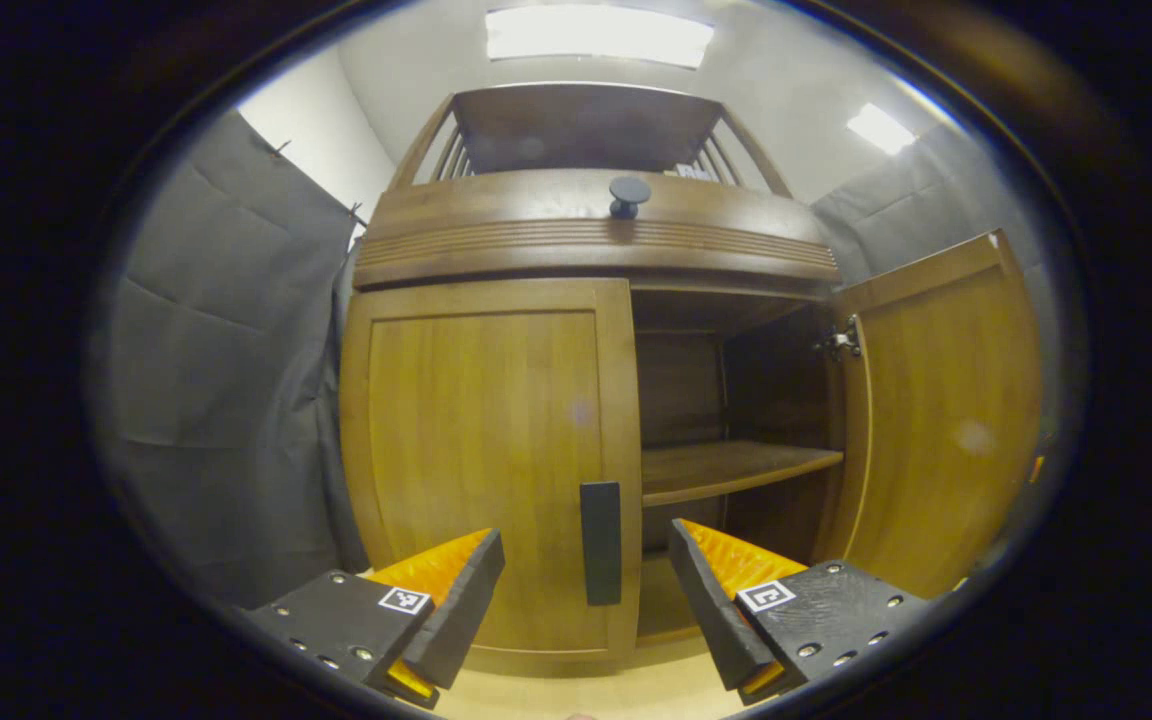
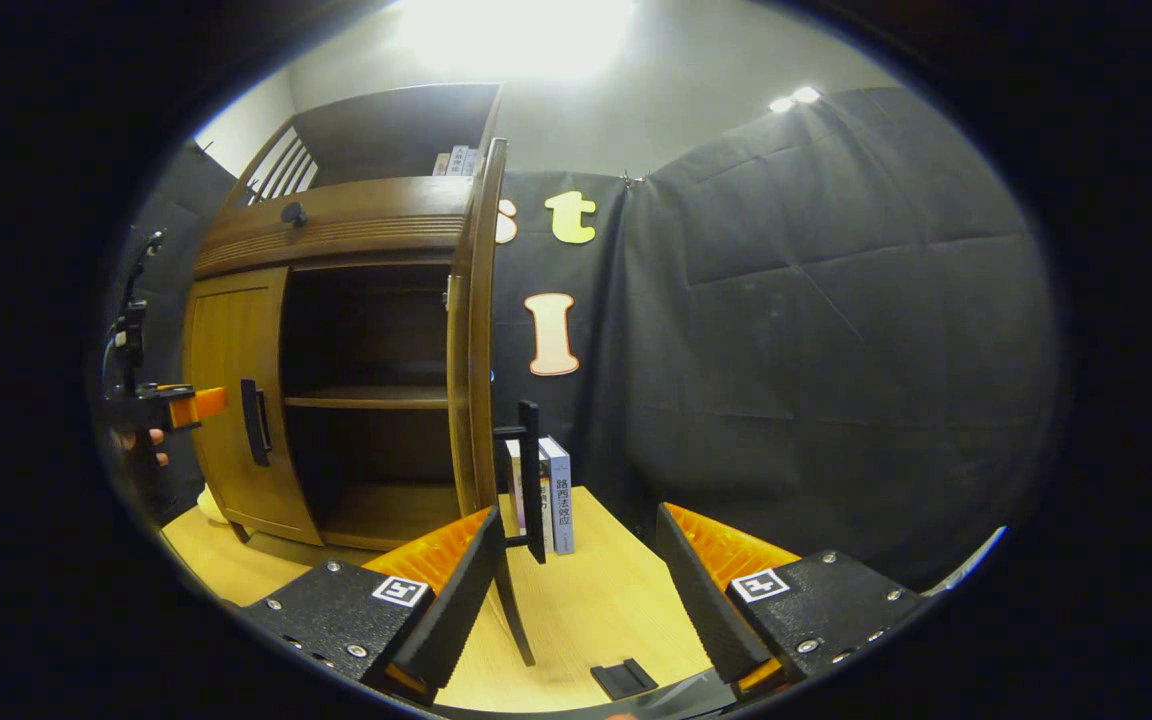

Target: Open the right door of the double-door shoe cabinet with the right hand, and open the left door with the left hand.

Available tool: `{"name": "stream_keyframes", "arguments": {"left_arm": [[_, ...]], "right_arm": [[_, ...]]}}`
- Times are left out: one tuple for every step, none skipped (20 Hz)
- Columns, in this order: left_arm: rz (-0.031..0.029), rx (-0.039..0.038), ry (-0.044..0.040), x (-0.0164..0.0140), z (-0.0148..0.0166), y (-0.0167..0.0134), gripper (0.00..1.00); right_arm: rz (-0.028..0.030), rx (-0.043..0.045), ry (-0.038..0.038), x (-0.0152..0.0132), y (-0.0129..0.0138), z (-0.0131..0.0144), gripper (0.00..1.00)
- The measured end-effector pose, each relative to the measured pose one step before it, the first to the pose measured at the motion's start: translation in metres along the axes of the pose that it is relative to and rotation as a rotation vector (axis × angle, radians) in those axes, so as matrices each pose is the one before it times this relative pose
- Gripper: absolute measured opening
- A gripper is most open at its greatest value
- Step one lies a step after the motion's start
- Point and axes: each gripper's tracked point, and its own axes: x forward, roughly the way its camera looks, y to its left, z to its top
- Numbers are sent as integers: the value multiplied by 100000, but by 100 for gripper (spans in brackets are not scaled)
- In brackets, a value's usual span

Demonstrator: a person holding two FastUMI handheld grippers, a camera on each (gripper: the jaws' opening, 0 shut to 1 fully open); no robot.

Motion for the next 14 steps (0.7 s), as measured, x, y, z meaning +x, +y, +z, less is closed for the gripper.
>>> {"name": "stream_keyframes", "arguments": {"left_arm": [[395, -463, 865, 1394, -528, -230, 95], [336, -463, 1104, 1017, -529, 90, 98], [298, -343, 1036, 482, -604, 581, 96], [470, -305, 1109, 932, -502, 33, 95], [404, -215, 683, 957, -579, -110, 95], [921, -14, 662, 1033, -465, -43, 95], [651, -210, 523, 1189, -665, -342, 95], [-249, -603, 1340, 1174, -503, -594, 95], [-455, -724, 2129, 1241, -344, -653, 95], [-1336, -698, 882, 1177, -423, -565, 88], [-1176, -1212, -243, 574, -362, -880, 86], [569, -1319, -573, 479, -87, -511, 85], [925, -799, -592, 172, 56, 295, 83], [-311, -331, -509, 93, 95, 123, 81]], "right_arm": [[-137, -187, -1218, -112, -1, 190, 92], [313, -145, -722, -56, 55, 11, 94], [115, -126, -271, -35, 89, 31, 92], [169, -331, 195, -66, -42, -216, 92], [187, -327, 385, 120, -21, -154, 94], [-242, -382, 606, 226, 14, -119, 94], [-402, -464, 1003, 224, 7, -217, 94], [-251, -76, 886, 225, 47, -251, 94], [164, 221, 676, 183, 51, -105, 94], [213, 63, 552, 53, -32, -141, 94], [318, -145, 388, 59, -7, -103, 94], [551, -536, 612, 12, 43, -297, 94], [828, -786, 569, 41, 107, -182, 94], [701, -809, 117, -163, 172, -161, 92]]}}
